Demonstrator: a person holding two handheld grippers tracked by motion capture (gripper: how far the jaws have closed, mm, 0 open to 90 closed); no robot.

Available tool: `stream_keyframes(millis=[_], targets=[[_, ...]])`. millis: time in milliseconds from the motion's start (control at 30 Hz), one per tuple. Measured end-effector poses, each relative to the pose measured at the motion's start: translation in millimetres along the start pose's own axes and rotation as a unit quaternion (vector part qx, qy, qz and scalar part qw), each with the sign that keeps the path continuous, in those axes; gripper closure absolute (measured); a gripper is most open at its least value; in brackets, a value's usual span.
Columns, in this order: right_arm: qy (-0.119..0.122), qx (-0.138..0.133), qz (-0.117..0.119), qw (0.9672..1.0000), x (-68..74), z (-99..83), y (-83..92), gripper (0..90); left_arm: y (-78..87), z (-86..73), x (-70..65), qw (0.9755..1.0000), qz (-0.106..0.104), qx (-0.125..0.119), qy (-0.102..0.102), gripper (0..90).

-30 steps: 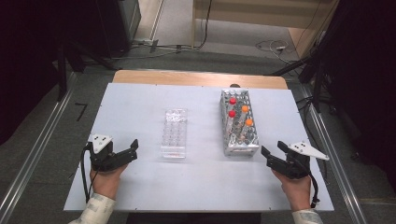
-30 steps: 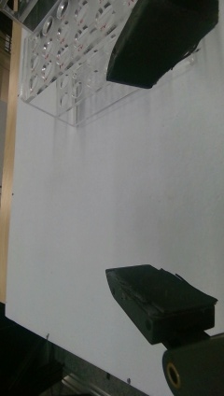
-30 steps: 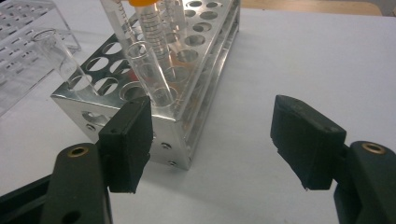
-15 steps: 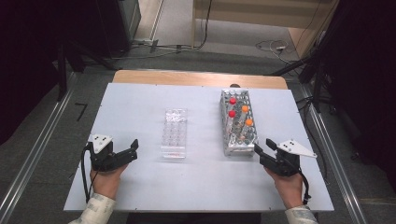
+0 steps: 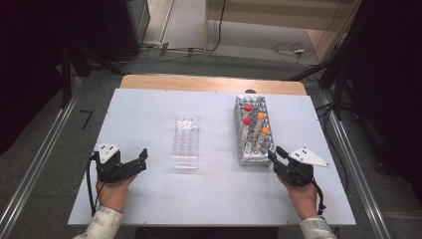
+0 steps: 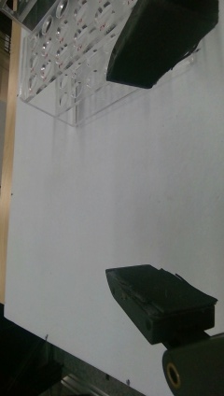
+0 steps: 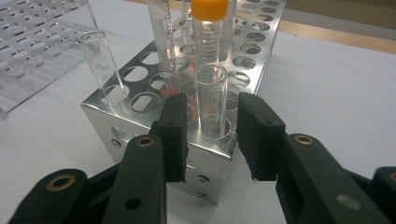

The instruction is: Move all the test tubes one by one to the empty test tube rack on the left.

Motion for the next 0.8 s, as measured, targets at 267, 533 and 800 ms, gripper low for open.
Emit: stream_keyframes(millis=[267,533,800], targets=[[-0.001,0.002,-0.003,1.0000,1.1,1.3,-3.6,66.3,-0.1,-0.1,0.2,1.0000,0.000,0.000,0.001,6.6],[0.002,0.004,-0.006,1.0000,1.1,0.9,-4.5,69.6,-0.5,-0.3,0.1,1.0000,-0.001,0.001,0.001,6.6],[0.001,0.005,-0.007,1.0000,0.6,0.5,-5.7,69.9,-0.8,-0.3,-0.1,1.0000,0.000,0.001,0.001,6.6]])
Point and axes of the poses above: each handheld gripper's, and its own axes: y roughly backward along the jaws, z roughly out of its top, x roughly to its left, the point moved 5 cm from there along -y, roughly forward along the jaws, and after that the axes turned 11 degrees about x, right-handed, at the moved point
